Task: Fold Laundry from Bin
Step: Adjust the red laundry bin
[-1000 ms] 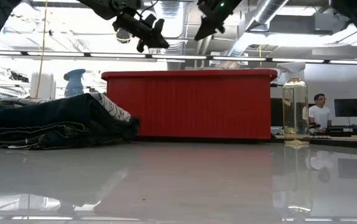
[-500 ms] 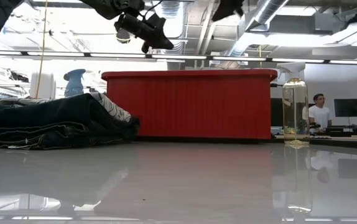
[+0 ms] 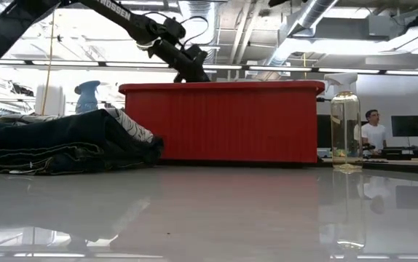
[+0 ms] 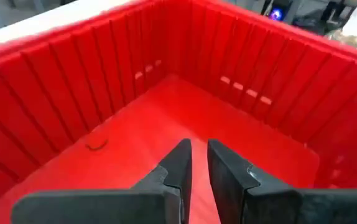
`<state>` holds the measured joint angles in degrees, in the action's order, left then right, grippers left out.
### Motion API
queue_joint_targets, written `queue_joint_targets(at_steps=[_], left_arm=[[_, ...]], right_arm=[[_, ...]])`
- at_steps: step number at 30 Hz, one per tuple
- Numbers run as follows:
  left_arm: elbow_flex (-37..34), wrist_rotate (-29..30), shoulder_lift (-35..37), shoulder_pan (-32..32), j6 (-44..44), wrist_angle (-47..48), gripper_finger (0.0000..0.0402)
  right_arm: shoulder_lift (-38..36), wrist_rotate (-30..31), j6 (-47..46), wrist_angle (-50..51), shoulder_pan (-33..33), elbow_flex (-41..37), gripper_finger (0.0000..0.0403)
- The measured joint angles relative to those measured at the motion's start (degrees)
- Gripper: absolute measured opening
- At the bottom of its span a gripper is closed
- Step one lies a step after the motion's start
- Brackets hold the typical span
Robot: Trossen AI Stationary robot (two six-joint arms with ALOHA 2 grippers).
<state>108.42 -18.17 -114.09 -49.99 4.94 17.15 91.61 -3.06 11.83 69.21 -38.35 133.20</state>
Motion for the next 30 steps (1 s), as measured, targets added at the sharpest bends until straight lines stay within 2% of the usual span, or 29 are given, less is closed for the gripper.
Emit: queue_joint_targets(at_steps=[7,14,16,19,23,28,30], left_arm=[[0.0,-0.1,-0.4,2.5,1.5,7.7,0.0041],[0.0,8.3,-0.4,5.7,7.2,14.0,0.0041],[0.0,11.8,-0.4,6.6,8.5,14.1,0.0041],[0.0,14.1,-0.4,7.3,8.0,13.6,0.0041],[0.0,11.1,-0.4,7.4,4.3,15.5,0.0041],[0.0,11.0,-0.4,8.1,2.2,21.5,0.0033],[0.0,8.8,-0.4,8.4,0.4,24.0,0.0026]], right_arm=[[-4.8,0.0,-2.4,0.4,0.0,0.0,0.0029],[-7.7,0.6,-2.6,-0.3,0.0,0.0,0.0029],[-8.2,0.6,-2.8,-0.6,0.0,0.0,0.0029],[-8.4,0.6,-2.8,-0.2,0.1,0.0,0.0029],[-8.6,0.6,-1.6,0.7,0.1,0.0,0.0029],[-8.6,0.6,0.1,0.8,0.1,0.0,0.0029],[-8.6,0.6,1.1,0.8,0.1,0.0,0.0029]])
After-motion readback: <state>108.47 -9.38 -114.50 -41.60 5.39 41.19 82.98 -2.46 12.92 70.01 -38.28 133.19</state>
